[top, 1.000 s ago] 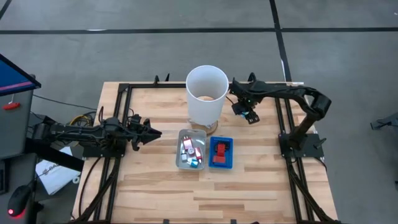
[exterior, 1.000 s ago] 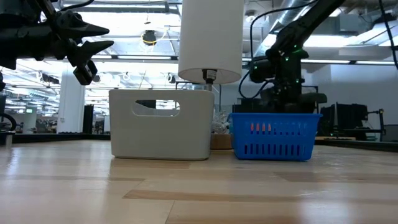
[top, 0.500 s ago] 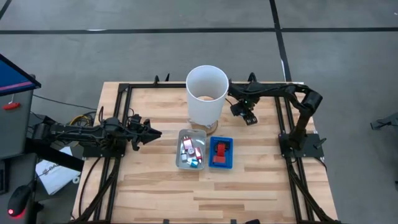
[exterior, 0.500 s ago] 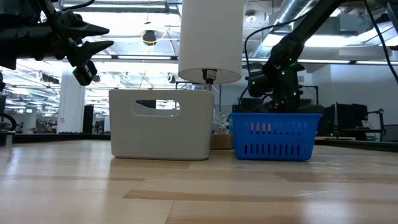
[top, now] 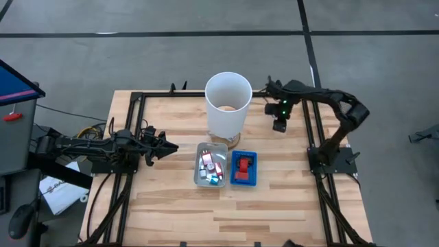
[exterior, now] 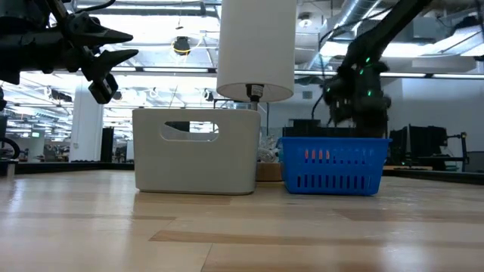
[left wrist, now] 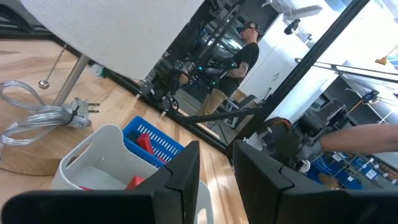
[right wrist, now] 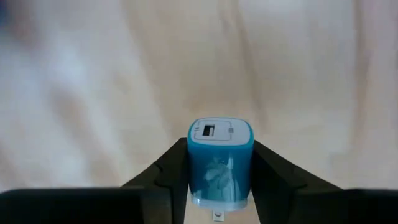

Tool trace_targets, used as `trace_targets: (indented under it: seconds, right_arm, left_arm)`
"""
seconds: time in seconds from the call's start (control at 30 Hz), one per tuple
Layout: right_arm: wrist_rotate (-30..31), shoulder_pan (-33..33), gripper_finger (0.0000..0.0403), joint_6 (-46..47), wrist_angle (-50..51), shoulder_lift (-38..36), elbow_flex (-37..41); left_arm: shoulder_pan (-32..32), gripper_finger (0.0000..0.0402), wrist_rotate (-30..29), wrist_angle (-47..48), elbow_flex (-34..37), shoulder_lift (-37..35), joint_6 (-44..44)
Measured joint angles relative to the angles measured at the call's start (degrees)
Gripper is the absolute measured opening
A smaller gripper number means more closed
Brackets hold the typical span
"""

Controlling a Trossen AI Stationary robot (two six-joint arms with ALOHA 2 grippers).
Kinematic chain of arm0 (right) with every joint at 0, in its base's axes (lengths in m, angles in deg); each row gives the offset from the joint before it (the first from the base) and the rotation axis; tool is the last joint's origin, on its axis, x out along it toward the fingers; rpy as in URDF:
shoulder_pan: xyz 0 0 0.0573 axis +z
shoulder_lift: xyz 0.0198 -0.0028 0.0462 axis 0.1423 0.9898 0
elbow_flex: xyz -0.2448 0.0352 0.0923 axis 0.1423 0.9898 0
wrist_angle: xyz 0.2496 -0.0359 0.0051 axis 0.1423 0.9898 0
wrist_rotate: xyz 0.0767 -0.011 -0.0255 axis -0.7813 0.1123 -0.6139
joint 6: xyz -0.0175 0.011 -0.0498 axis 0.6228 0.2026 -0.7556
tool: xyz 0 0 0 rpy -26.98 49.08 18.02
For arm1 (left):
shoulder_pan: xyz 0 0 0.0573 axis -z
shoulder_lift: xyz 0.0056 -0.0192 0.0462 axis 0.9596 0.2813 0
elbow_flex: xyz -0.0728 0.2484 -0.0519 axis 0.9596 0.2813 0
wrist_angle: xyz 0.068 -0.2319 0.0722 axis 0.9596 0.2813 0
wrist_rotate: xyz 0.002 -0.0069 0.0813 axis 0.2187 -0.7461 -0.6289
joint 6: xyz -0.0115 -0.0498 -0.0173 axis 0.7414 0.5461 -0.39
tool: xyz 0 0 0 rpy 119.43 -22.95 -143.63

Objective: Pick & Place Office items
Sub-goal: Put the blue charger adapter into the gray bin

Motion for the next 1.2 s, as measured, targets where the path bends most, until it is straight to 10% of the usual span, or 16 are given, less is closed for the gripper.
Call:
trace_targets:
  seconds: [0.2, 0.53, 0.8, 1.2]
  right_arm:
    - [-13.48, 3.43, 0.0121, 10.88, 0.64, -12.76, 0.89]
    - [-14.77, 25.23, 0.0121, 44.72, -13.42, -37.32, 13.09]
    - [9.46, 53.23, 0.0121, 69.5, -40.99, -42.47, 20.56]
    - [39.16, 71.94, 0.0121, 70.61, -56.0, -14.57, 9.31]
  left_arm:
    - [0.0, 0.0094, 0.02, -0.07, 0.0, 0.01, -0.29]
    - [0.0, 0.0094, 0.22, -0.47, 0.0, -0.01, -1.56]
    - [0.02, 0.0094, 0.42, -0.45, 0.0, -0.01, -1.56]
    - [0.04, 0.0094, 0.46, -0.45, 0.0, -0.01, 0.19]
